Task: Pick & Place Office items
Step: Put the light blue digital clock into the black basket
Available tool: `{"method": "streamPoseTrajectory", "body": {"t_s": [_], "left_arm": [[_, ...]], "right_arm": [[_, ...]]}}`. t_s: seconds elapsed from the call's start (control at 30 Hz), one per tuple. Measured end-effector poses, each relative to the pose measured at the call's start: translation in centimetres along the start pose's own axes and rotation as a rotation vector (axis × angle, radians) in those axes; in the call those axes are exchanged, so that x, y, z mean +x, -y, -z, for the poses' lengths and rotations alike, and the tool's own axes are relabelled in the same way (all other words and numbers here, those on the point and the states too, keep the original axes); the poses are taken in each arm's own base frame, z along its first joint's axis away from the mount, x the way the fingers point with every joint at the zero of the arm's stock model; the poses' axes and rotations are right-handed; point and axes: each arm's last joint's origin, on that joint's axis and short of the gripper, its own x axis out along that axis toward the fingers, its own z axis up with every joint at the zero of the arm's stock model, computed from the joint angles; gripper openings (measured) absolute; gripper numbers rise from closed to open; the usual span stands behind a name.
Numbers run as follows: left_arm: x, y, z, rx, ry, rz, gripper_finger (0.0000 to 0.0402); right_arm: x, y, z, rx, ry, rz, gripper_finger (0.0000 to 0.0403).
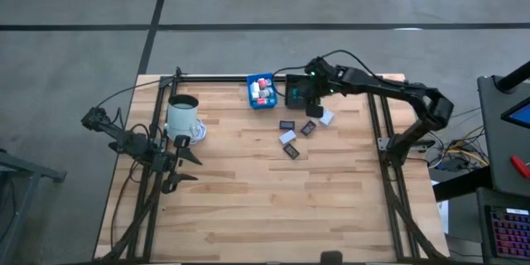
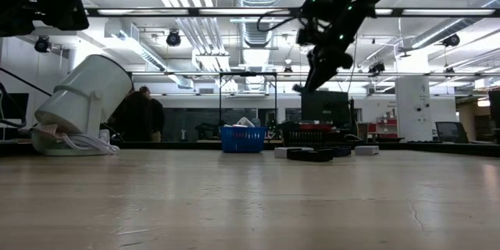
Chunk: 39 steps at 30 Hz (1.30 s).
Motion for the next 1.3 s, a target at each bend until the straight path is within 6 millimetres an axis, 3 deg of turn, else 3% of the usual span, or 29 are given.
{"method": "streamPoseTrajectory", "body": {"t_s": [0.27,0.5,0.8,0.97,1.3], "left_arm": [[0.0,0.0,0.0,0.000,-0.001,0.000,0.0234],[0.0,0.0,0.0,0.000,-0.001,0.000,0.0234],[0.0,0.0,0.0,0.000,-0.001,0.000,0.0234],[0.0,0.0,0.0,0.000,-0.001,0.000,0.0234],[0.0,0.0,0.0,0.000,-0.001,0.000,0.0234]], "right_arm": [[4.8,2.3,1.3,0.039,-0.122,-0.029,0.0141],[7.6,2.3,1.9,0.046,-0.158,-0.052,0.0141],[7.8,2.8,1.7,0.032,-0.134,-0.039,0.0141],[7.9,3.1,1.5,0.026,-0.067,-0.128,0.0141],[8.9,3.5,2.3,0.049,-0.101,-0.139,0.0141]]}}
